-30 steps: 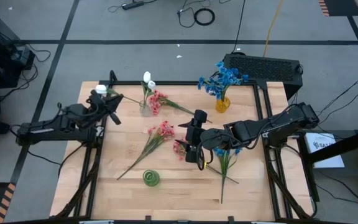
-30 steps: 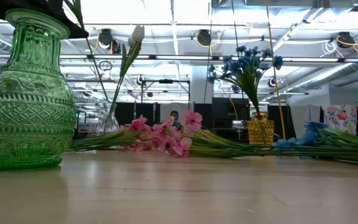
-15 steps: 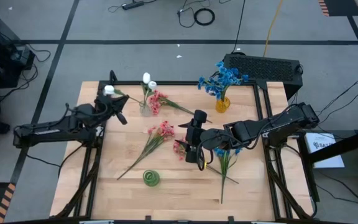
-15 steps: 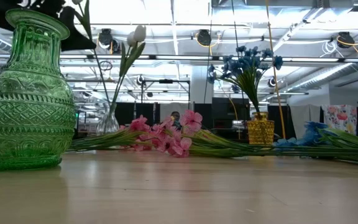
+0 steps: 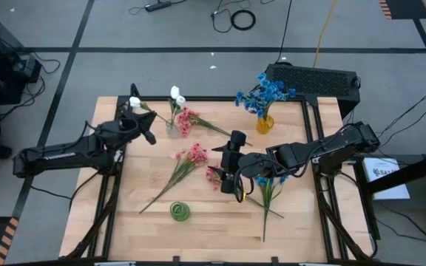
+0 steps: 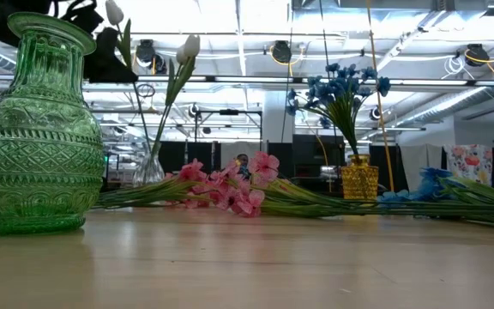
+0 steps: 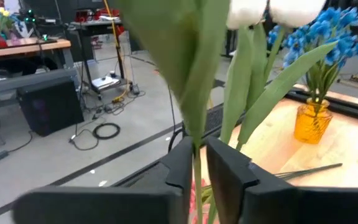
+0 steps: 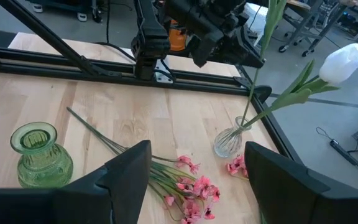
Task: Sort flowers into vase by color
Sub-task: Put the white flower into the transparent vase, then put the bottom left pink flowers into the green vase
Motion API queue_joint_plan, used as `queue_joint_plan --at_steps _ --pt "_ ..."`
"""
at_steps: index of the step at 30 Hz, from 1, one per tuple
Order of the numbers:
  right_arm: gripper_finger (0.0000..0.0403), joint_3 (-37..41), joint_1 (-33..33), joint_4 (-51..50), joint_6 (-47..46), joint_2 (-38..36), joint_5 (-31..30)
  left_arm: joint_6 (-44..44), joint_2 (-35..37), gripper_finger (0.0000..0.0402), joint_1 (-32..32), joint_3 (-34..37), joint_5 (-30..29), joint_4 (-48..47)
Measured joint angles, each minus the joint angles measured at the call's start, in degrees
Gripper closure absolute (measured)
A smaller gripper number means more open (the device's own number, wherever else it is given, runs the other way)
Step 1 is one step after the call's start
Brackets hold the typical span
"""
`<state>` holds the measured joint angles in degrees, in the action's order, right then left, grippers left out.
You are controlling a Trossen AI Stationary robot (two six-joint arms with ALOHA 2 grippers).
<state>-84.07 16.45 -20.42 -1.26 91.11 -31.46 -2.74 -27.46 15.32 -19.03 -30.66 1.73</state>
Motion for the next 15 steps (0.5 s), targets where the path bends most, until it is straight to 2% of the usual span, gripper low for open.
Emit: queue_joint_plan --at_steps 6,11,15 --pt "0.0151 0.02 0.0 -0.01 0.0 0.0 0.0 0.0 -1.66 0.0282 0.58 0.0 0.14 0.76" --pt "0.0151 0.01 0.0 -0.01 0.0 0.0 0.0 -1.13 -1.77 0.0222 0.58 -0.02 3.78 0.63" --pt "0.0151 0.01 0.0 -0.03 0.0 0.0 0.0 -1.12 -1.77 0.0178 0.58 -0.06 2.87 0.36"
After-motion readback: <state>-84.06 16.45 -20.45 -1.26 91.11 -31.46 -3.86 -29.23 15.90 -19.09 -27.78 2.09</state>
